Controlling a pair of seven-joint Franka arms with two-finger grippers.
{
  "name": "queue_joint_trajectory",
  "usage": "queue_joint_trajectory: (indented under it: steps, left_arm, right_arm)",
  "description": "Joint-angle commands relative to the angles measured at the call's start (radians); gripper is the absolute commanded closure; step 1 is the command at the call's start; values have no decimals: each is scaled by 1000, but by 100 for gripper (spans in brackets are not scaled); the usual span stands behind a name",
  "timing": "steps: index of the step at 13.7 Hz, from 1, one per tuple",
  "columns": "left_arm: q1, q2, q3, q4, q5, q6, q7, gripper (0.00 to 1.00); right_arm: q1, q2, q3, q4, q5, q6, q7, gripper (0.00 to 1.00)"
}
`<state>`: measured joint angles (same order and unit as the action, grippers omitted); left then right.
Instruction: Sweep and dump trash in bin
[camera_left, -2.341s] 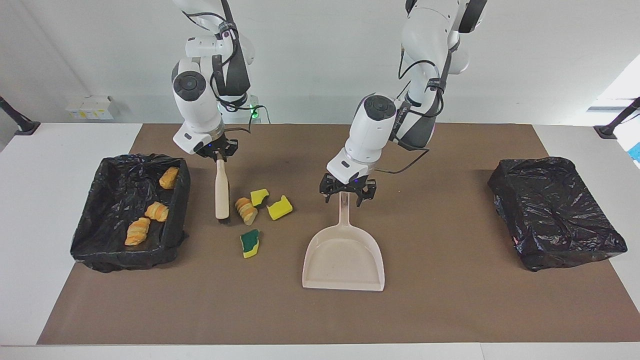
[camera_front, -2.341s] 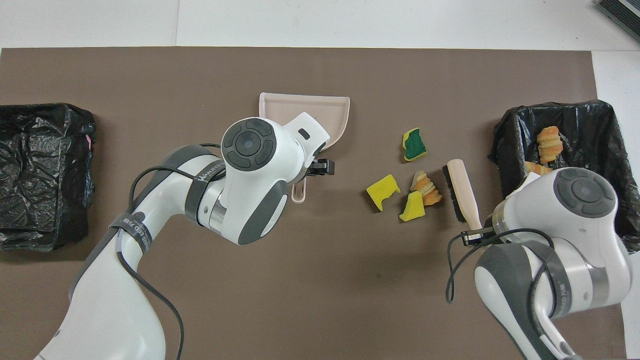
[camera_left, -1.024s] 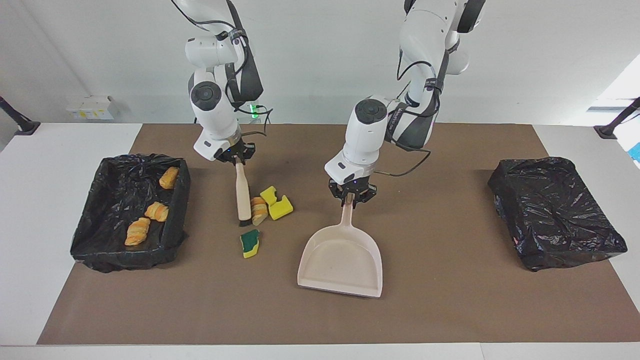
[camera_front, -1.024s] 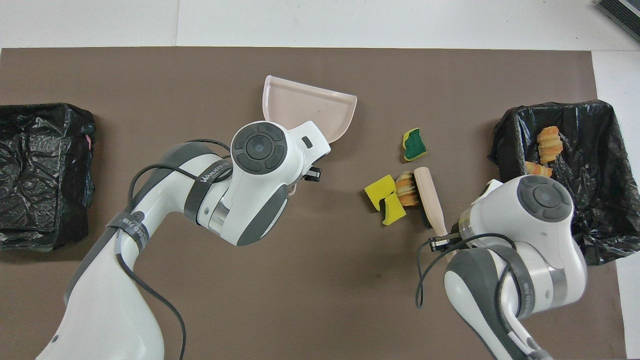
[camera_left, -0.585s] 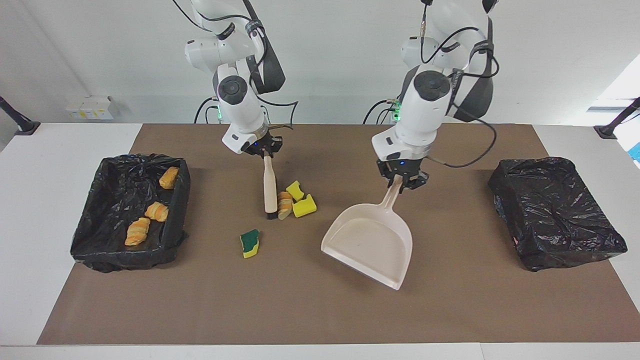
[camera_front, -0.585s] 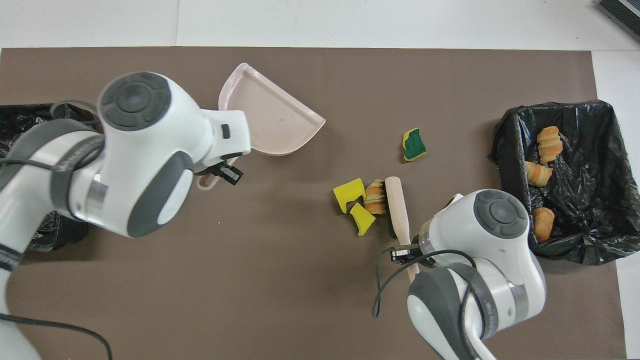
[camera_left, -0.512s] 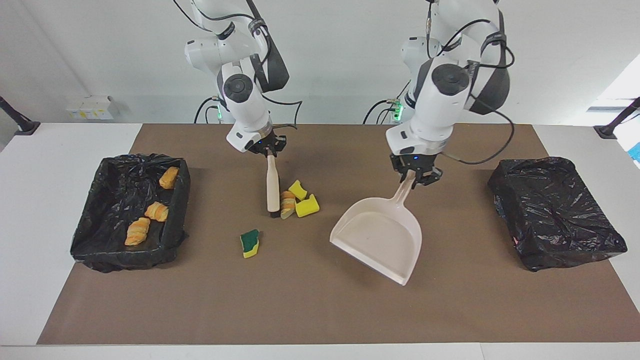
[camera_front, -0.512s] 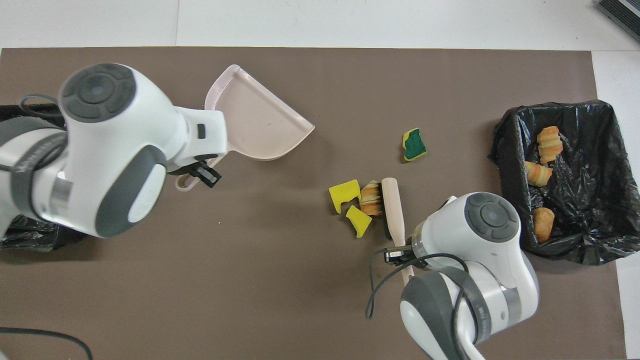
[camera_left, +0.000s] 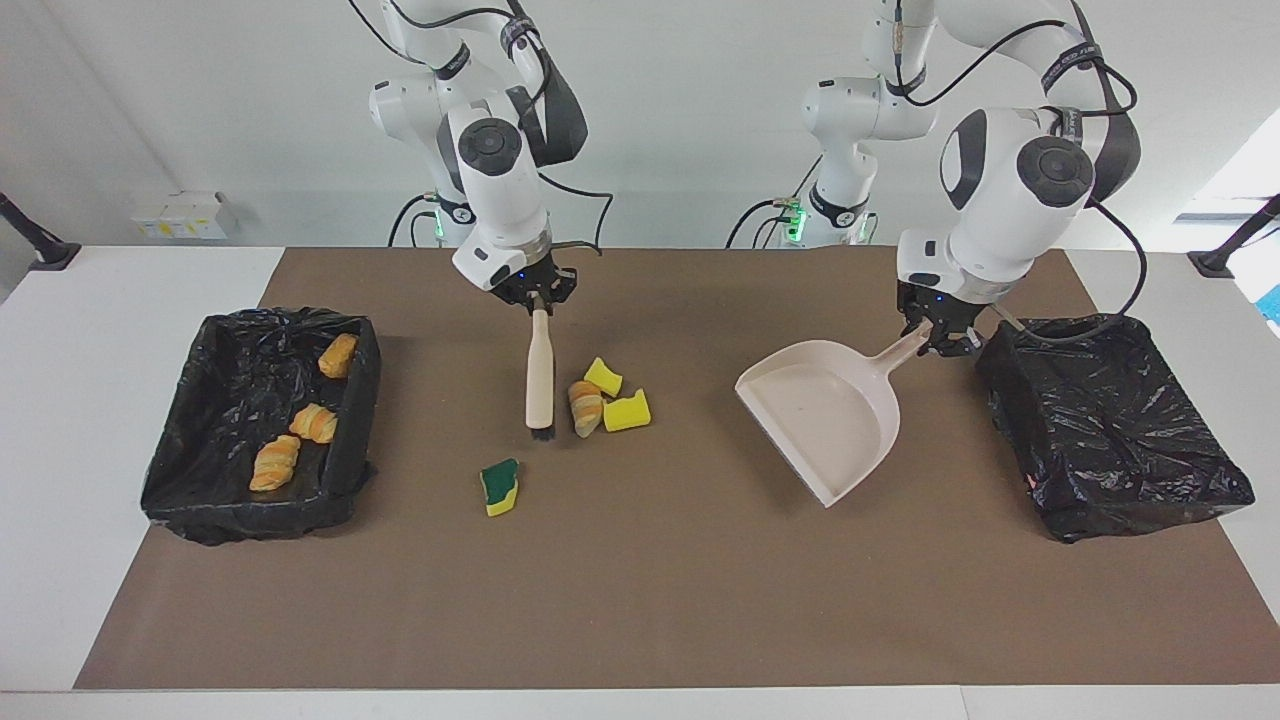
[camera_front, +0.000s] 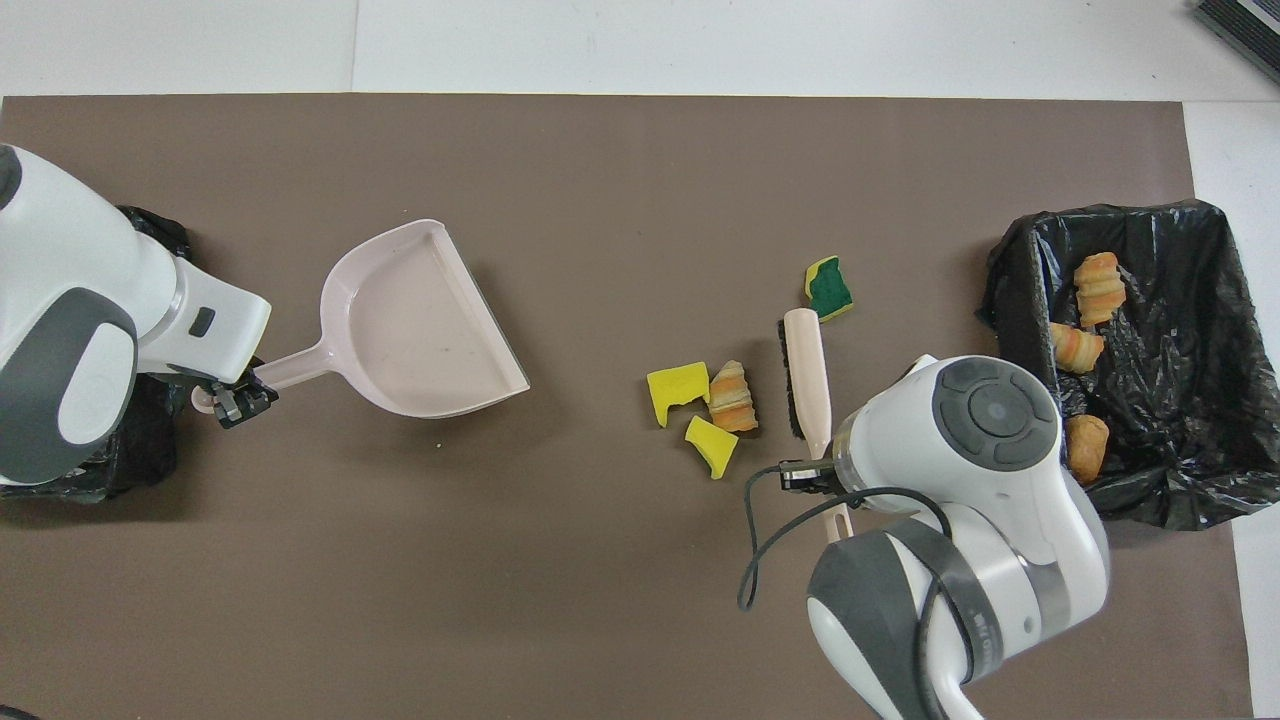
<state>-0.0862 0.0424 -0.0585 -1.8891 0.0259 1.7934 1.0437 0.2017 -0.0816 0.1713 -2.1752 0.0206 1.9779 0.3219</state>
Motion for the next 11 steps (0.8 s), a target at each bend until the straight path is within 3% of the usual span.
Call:
queue_joint_trajectory:
  steps: [1,4,6,9,11]
  left_arm:
    - [-6,-62,-14,-120,14,122,70,100]
    - [-68,-46,-17,-198,12,225,-14,100]
    - [-108,-56,-17,-235,12,238,-89,100]
    - [-133,-55,-17,-242,9,238,-140,100]
    - [-138,-56,-17,-249,6,239,-149,100]
  right_arm:
    - [-91,63,5,60,-64,21,-129,100]
    - [-188,135,5,81,-143,125,-294,100]
    - [-202,211,8,144,-287,170,-389,100]
    - [-206,293,8,234,-324,189,-574,100]
    - [-205,324,8,232,-391,235,-645,100]
